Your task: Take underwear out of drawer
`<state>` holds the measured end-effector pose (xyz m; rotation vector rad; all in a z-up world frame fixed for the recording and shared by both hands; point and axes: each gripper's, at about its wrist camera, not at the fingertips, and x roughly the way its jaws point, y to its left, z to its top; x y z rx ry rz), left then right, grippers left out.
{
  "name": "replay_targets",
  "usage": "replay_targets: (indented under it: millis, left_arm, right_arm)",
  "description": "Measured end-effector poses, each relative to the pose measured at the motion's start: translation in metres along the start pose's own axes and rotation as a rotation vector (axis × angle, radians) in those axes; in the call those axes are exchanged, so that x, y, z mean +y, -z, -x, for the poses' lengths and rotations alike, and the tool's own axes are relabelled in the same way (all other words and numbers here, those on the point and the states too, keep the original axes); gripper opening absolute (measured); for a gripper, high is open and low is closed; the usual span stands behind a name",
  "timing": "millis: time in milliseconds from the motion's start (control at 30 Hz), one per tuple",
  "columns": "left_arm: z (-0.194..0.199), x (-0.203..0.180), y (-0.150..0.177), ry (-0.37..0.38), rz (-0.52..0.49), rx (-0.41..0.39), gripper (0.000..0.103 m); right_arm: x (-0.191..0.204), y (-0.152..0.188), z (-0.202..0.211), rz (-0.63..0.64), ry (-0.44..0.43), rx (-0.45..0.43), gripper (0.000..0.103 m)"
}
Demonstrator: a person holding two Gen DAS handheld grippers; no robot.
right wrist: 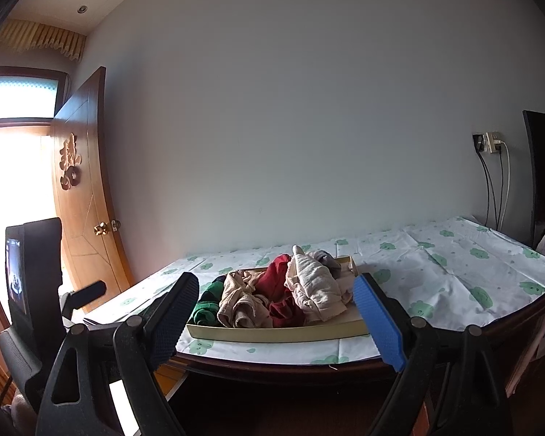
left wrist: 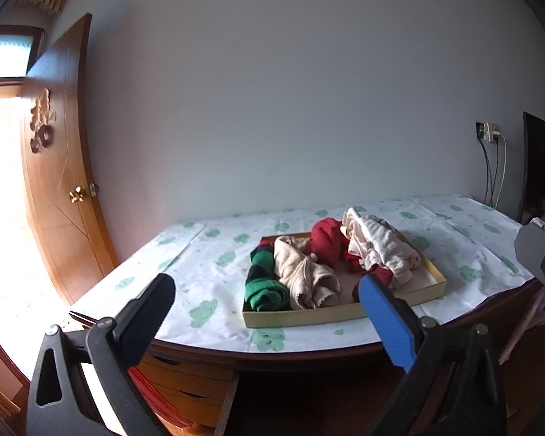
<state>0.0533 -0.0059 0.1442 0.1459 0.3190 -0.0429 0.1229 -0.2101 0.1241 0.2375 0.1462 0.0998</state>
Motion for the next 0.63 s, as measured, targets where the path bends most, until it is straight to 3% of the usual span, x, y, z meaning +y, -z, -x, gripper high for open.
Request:
replay_targets:
  millis: [267,400,633]
  left_arm:
    - [0.0007,-0.0012,-0.0002,0.039,0.010,0.017,0.103]
    - [-0.0035,-0.0018,0.0016,0.094,0.026,0.051,0.103]
    - [-0.0060,-0.0028,0.0023,0.061,0.027,0.056,0.103]
  right_arm:
    - [-0.0016,-0.0008,0.0028,-0.011,0.008,-0.007,0.089]
    - [-0.0023,-0.0007,0.0024,-0.015,0.007,-0.005,0.089]
    - [-0.0017,0.0011,0.0020,-0.021,0.009,0.001,0.089]
